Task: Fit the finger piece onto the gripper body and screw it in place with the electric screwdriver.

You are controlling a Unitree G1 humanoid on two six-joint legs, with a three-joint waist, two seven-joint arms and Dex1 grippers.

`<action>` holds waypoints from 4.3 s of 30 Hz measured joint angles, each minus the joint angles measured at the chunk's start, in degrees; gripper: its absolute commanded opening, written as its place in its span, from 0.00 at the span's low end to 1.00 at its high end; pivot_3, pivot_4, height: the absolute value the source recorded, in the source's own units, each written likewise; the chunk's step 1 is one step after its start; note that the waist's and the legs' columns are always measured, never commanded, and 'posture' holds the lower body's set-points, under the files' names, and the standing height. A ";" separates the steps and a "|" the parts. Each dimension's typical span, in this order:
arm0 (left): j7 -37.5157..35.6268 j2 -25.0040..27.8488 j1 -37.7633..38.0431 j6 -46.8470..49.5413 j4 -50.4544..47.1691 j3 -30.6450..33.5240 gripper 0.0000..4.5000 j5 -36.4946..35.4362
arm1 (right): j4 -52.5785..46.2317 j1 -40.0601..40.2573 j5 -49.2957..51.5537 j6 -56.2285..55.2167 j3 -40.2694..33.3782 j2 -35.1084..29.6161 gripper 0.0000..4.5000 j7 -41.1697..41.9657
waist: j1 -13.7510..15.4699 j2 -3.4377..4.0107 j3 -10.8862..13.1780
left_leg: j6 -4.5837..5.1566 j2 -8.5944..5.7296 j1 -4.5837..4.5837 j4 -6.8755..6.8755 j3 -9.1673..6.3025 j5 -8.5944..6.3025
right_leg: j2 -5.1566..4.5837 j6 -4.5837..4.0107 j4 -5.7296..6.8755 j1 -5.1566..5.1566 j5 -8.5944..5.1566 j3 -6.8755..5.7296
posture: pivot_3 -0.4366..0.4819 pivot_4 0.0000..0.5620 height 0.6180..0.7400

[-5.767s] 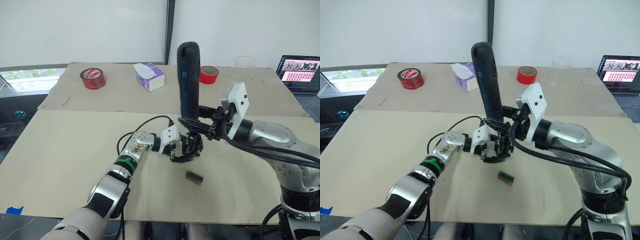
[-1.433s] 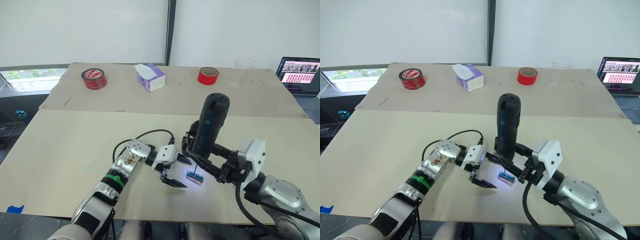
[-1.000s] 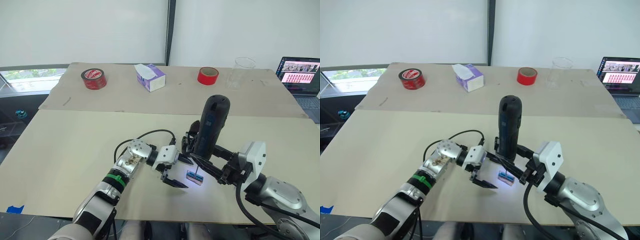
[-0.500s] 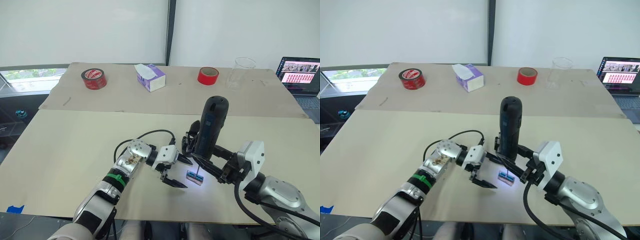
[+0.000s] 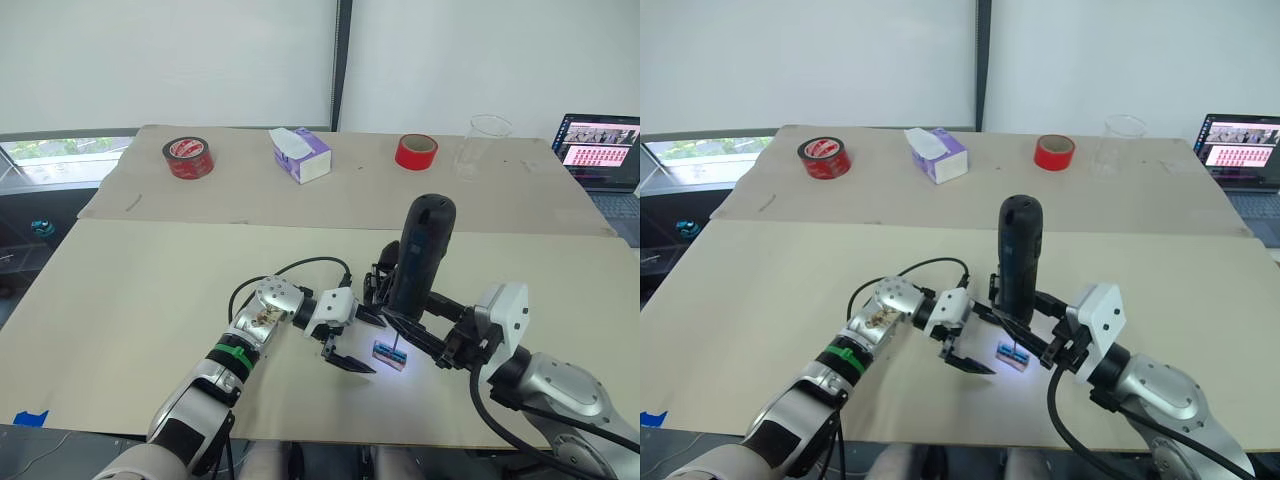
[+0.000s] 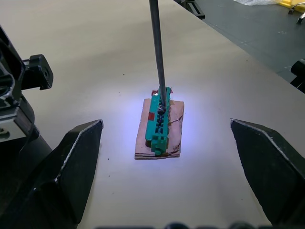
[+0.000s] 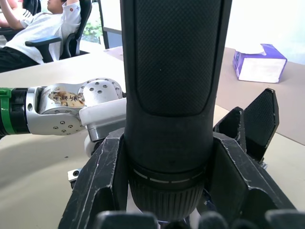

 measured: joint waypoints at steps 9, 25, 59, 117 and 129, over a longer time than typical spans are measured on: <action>-0.01 -0.05 -0.07 -0.15 0.01 0.01 1.00 0.00 | -0.10 0.65 0.44 0.12 -1.52 -1.45 0.42 0.03 | -0.01 0.00 0.00 | 0.00 0.00 0.00 0.00 0.00 0.00 | 0.00 0.00 0.00 0.00 0.00 0.00 | 0.48 0.27 1.00; -0.03 -0.43 -0.53 -0.70 0.14 0.03 1.00 0.00 | -1.32 -2.10 4.14 1.28 -0.52 -1.64 0.42 -2.66 | 0.06 0.00 0.00 | 0.01 -0.01 0.00 0.00 0.00 0.00 | 0.00 0.00 0.00 0.01 0.00 0.00 | 0.48 0.27 1.00; 0.02 -0.18 -0.53 -0.68 0.13 0.04 1.00 -0.02 | -0.01 -2.18 2.48 1.24 0.78 -0.27 0.42 -2.43 | 0.01 0.00 0.00 | 0.00 -0.01 0.00 0.01 0.00 0.00 | 0.00 0.00 0.01 0.01 0.00 0.00 | 0.48 0.27 1.00; 0.65 -0.44 -0.62 -0.69 0.13 0.87 1.00 -0.02 | 2.24 -1.89 0.41 -1.46 1.61 -0.25 0.42 -0.49 | 0.04 0.00 0.00 | 0.00 -0.01 0.05 0.02 0.00 0.00 | 0.00 0.00 0.01 0.05 0.00 0.00 | 0.48 0.27 1.00; 1.70 2.04 1.27 1.97 -3.02 2.28 1.00 -1.29 | -5.06 -3.74 7.47 3.87 -1.67 -3.33 0.42 -4.99 | -0.11 0.00 0.00 | -0.01 0.01 0.05 -0.01 -0.01 0.00 | 0.00 -0.01 0.01 0.03 0.01 0.00 | 0.48 0.27 1.00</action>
